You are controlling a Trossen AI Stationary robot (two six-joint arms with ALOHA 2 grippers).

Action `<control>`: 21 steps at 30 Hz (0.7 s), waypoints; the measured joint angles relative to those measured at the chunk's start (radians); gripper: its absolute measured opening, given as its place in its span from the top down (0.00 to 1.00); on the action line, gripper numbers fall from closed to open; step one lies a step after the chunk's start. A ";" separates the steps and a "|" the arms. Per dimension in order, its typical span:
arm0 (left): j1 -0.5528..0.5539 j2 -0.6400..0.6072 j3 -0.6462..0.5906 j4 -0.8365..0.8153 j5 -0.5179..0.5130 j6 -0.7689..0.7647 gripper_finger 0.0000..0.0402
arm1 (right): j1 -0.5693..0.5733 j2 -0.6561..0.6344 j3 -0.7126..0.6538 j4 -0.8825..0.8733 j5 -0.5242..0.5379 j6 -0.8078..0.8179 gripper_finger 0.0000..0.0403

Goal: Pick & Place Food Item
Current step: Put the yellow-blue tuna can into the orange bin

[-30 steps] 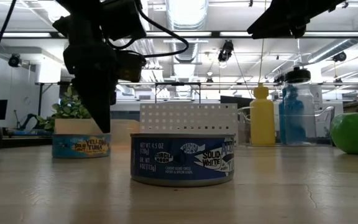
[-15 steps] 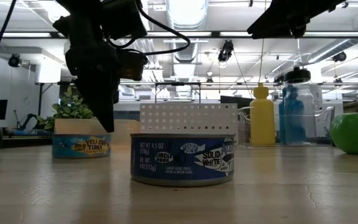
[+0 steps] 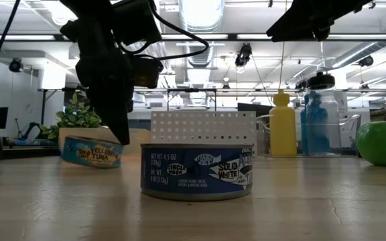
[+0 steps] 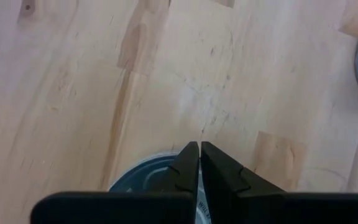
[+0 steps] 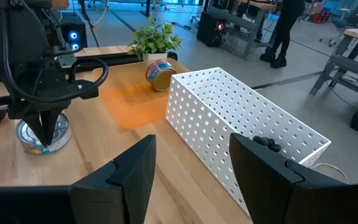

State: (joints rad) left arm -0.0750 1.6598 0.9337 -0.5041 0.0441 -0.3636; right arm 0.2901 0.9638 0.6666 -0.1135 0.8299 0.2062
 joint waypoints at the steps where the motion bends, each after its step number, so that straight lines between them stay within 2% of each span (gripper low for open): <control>1: 0.000 0.000 0.000 0.000 0.000 0.001 0.94 | 0.000 0.000 0.000 0.000 0.000 0.000 0.51; 10: 0.000 0.013 -0.005 0.013 -0.011 0.001 0.94 | 0.000 0.000 0.000 0.000 0.000 0.000 0.51; 21: -0.001 0.105 0.026 0.029 -0.011 0.003 0.94 | 0.000 0.000 0.000 0.000 0.000 0.000 0.51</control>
State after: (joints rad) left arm -0.0761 1.7648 0.9599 -0.4747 0.0332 -0.3604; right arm 0.2901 0.9638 0.6666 -0.1139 0.8299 0.2062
